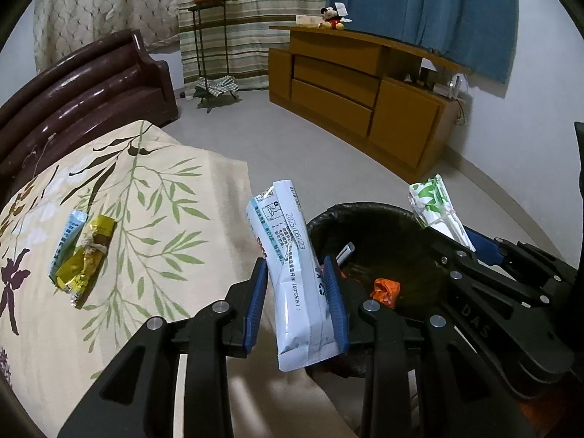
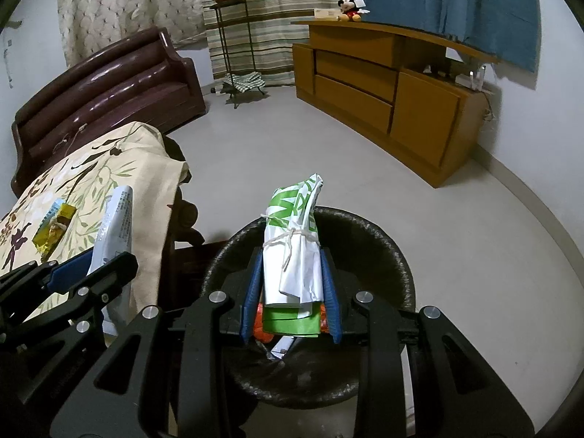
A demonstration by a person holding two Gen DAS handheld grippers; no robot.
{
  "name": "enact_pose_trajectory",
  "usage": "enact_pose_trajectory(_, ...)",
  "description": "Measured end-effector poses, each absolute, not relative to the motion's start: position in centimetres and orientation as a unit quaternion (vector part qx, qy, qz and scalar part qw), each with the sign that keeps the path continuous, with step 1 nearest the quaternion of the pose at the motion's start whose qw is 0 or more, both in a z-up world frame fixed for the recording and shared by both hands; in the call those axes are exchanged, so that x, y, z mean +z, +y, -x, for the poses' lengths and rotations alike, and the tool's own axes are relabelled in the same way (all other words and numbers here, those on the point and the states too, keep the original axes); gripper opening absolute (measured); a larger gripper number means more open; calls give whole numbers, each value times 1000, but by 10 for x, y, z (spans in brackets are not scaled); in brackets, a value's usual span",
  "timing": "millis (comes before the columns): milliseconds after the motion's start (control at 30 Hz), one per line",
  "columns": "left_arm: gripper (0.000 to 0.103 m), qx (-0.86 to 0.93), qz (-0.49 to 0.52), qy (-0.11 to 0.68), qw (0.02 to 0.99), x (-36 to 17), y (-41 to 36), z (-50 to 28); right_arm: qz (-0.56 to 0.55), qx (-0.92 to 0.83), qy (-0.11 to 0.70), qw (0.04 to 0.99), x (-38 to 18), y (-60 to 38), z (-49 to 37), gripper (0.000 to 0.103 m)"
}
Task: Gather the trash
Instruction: 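Open both tools to drop the tube and bundle into the bin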
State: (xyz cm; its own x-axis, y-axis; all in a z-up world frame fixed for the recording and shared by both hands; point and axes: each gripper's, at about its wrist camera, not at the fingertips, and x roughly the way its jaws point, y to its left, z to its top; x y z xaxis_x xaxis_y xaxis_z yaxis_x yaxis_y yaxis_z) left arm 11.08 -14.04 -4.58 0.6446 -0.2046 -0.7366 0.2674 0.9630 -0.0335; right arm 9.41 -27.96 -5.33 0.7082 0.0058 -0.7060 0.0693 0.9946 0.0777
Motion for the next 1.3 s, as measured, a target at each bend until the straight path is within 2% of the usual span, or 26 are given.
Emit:
enact_pose_trajectory(967,34,-130,-66,405,903,-53,-165,-121,-57,-35,386,920,-61,-299,-98,30)
enact_pose_trajectory(1067,40,-127,-63,404,904,-53,-165,-121,-59,-38,386,920,-63,-301,-100,30)
enact_pose_trajectory(1133,51,-124,-61,401,906,-52,-165,-121,-60,-38,388,919,-65,-302,-101,31)
enact_pose_trajectory(1233,60,-122,-62,399,907,-52,-165,-121,-59,-40,388,919,-65,-303,-101,33)
enact_pose_trajectory(1300,60,-121,-61,398,907,-52,-164,-121,-60,-42,386,920,-64,-302,-100,38)
